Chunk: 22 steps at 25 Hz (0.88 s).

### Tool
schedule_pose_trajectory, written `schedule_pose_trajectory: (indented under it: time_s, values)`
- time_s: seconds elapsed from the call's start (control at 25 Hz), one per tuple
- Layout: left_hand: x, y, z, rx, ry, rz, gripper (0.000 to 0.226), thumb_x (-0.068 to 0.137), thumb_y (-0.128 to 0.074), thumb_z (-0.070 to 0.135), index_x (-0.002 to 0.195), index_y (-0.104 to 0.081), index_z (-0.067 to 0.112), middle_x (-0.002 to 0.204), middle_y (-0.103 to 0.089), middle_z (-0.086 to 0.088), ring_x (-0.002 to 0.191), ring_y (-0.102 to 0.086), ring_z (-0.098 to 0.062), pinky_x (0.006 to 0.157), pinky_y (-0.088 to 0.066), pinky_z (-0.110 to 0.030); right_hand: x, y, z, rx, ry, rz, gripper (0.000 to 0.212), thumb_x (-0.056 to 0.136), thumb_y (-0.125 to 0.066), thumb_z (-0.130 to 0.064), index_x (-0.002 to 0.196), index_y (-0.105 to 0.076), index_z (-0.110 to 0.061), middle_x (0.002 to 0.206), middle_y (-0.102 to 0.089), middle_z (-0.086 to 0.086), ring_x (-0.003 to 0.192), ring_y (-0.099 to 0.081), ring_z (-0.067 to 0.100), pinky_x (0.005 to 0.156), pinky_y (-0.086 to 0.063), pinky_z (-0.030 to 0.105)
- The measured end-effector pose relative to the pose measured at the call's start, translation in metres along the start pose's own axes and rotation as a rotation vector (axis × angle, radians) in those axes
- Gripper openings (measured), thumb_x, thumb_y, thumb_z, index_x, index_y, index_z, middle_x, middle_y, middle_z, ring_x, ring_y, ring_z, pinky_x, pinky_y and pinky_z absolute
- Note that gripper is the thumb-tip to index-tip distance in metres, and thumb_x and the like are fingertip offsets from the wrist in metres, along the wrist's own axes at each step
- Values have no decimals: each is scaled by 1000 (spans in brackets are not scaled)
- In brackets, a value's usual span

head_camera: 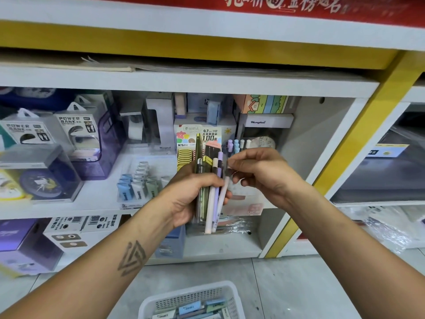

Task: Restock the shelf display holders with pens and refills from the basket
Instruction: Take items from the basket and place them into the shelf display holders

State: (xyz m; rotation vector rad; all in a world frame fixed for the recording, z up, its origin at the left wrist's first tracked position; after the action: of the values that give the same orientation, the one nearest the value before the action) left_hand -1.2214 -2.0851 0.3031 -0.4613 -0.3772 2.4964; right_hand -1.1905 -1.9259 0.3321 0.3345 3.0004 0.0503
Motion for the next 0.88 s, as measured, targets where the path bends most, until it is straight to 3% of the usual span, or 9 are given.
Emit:
schedule_pose_trajectory:
  time_s: [0.16, 0.28, 0.4, 0.48, 0.64, 0.88]
  values:
    - [3, 4, -2, 15, 20, 77, 42, 77, -67, -9, 118, -56, -9, 78, -70, -25, 62, -70, -32, 58, -58, -35, 3, 36, -22, 119, 222, 351, 7, 91, -61, 5, 90, -67, 2, 66, -65, 12, 51, -58, 18, 50, -51, 25]
    - [5, 3, -4, 19, 24, 93, 46, 75, -68, -11, 119, -51, -11, 69, -65, -23, 55, -65, -29, 55, -56, -33, 2, 58, -35, -20, 404, 503, 4, 94, -63, -2, 96, -65, 0, 70, -66, 13, 55, -63, 22, 57, -57, 31]
    - [7, -1, -3, -11, 11, 74, 43, 76, -67, -13, 116, -53, -11, 68, -61, -22, 53, -62, -28, 53, -55, -33, 4, 53, -30, -438, 532, 518, 10, 96, -63, -11, 105, -64, -7, 84, -68, 12, 74, -67, 28, 72, -60, 38]
    - [7, -5, -2, -18, 4, 62, 40, 76, -66, -14, 115, -55, -11, 69, -60, -22, 52, -61, -27, 53, -56, -33, 5, 46, -23, -651, 582, 496, 11, 97, -62, -12, 108, -62, -11, 86, -68, 5, 78, -68, 21, 76, -58, 41]
    - [7, -5, -3, 3, 8, 50, 36, 77, -67, -13, 111, -57, -8, 72, -60, -24, 54, -61, -27, 54, -56, -33, 14, 44, -13, -779, 599, 474, 6, 97, -62, -14, 101, -60, -17, 82, -69, 1, 76, -68, 20, 71, -59, 43]
    - [6, -3, -2, 0, 6, 60, 44, 76, -67, -14, 117, -51, -15, 77, -59, -26, 54, -60, -28, 54, -56, -34, 15, 43, -12, -883, 683, 482, 5, 95, -61, -9, 92, -58, -11, 76, -68, 4, 69, -65, 25, 62, -56, 43]
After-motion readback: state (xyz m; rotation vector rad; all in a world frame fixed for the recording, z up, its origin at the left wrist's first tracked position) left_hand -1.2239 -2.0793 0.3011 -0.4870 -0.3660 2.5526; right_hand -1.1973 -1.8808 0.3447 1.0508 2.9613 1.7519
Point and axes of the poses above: each hand's wrist, its own x-axis towards the middle knuckle, its own y-axis out of the back of the hand, z = x × y, the point moved 5 cm from there along x, towards the middle knuckle
